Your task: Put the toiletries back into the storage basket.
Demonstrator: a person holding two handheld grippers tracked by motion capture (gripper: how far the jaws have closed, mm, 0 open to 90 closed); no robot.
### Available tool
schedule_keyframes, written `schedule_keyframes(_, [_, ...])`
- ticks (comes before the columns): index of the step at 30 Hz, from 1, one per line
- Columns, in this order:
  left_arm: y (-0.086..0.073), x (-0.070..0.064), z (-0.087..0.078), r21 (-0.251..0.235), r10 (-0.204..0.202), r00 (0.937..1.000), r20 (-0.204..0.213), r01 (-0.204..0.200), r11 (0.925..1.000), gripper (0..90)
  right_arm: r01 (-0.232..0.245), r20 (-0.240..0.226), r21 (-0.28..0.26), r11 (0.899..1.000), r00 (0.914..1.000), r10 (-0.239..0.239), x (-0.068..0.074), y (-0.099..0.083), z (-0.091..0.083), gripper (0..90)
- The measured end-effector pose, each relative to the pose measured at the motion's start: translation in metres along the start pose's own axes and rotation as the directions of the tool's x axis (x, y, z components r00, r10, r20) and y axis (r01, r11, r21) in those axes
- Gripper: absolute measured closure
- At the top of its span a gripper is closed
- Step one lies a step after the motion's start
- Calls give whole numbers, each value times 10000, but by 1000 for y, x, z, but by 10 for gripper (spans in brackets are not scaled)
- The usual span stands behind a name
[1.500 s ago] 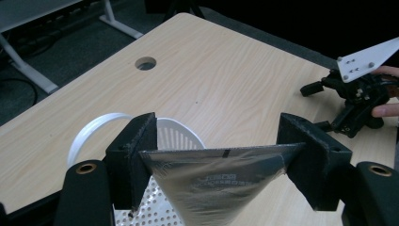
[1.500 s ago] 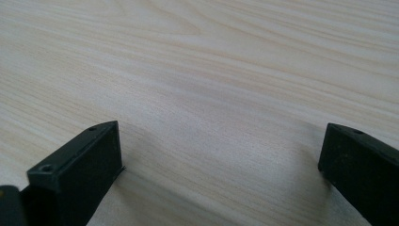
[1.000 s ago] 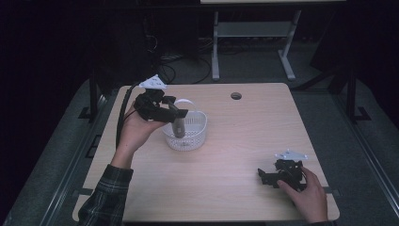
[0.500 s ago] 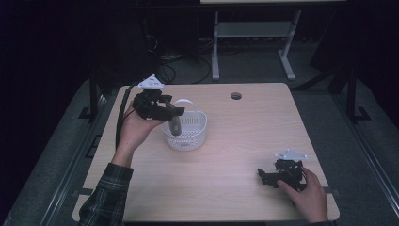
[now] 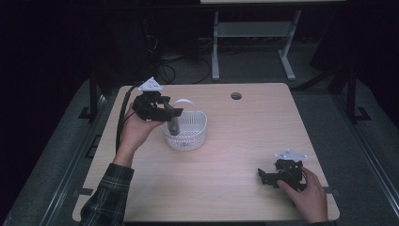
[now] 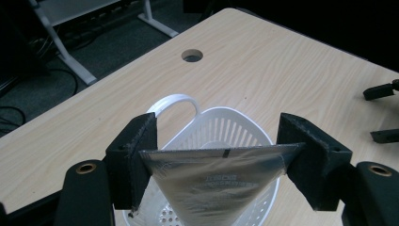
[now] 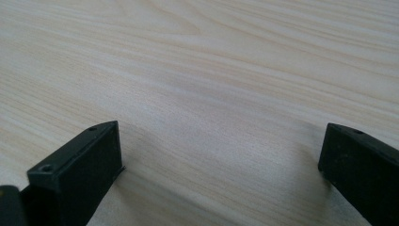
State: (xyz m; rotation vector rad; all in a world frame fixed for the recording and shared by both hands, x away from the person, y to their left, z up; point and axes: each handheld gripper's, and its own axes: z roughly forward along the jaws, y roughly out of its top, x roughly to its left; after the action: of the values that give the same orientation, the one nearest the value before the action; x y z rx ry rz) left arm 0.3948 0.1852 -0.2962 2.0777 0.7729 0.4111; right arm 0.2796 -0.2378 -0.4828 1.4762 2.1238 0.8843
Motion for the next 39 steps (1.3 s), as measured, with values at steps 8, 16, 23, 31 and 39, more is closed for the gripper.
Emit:
schedule_keyframes(8, [-8,4,7,61,-155,9998,-106,155,9999,295,6,3,1,10000,10000,-6,0,0,0,0])
schedule_keyframes(16, [-14,6,13,156,-173,9996,-202,176,9997,296,8,9,-5,10000,10000,-8,0,0,0,0])
schedule_keyframes(23, [-21,8,21,312,-177,9996,-238,184,9993,295,23,-4,-13,10000,10000,-23,0,0,0,0])
schedule_keyframes(31, [-26,7,28,446,-258,9994,-246,268,9986,295,1,6,4,10000,10000,-1,0,0,0,0])
schedule_keyframes(39, [-33,10,32,555,-310,9991,-300,326,9979,295,0,8,1,10000,10000,0,0,0,0,0])
